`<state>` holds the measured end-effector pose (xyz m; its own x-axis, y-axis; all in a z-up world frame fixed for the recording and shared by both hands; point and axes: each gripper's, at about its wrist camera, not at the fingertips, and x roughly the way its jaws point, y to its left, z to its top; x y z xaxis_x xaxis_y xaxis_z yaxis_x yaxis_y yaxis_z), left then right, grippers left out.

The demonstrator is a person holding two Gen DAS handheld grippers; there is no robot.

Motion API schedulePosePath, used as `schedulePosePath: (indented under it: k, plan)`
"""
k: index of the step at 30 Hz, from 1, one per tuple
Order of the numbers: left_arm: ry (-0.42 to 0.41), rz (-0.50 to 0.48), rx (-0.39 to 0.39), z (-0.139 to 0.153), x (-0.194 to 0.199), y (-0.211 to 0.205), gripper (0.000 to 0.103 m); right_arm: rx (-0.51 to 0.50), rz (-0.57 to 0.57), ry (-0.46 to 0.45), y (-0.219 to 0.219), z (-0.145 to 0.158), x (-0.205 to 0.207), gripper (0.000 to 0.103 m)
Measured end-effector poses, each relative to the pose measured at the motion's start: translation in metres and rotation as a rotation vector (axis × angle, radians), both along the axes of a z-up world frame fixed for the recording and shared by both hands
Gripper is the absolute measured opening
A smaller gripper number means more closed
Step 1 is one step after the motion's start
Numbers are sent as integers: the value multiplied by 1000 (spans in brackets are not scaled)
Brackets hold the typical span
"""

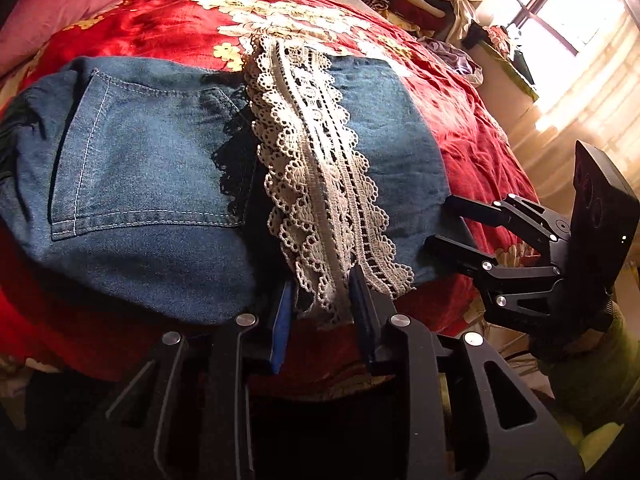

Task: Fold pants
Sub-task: 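Open both grippers and withdraw them from the folded jeans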

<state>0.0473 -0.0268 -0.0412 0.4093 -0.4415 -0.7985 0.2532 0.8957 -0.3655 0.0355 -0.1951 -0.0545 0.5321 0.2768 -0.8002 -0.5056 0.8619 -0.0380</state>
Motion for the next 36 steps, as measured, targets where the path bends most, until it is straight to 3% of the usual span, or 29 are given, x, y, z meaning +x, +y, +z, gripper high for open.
schedulePosePath:
  k: [14,17,31,32,33,36]
  plan:
    - [-1,1,0,1,1,-1,22,28,-29,24,-2,-4,3,54]
    - [-9,1,-1,4,0,-1,22,52,-36,23,-5,3,3,60]
    - [-39,27,8,16,-9,6,32,62,-41,-6,-3,16,-1,61]
    - [-42,30,11,17,-9,7,35,61,-43,-7,-3,17,-1,63]
    - [-43,33,12,18,-10,8,36,59,-46,-13,-2,18,-2,72]
    - [-49,42,11,20,-12,11,39,63,-48,-25,-2,21,-4,73]
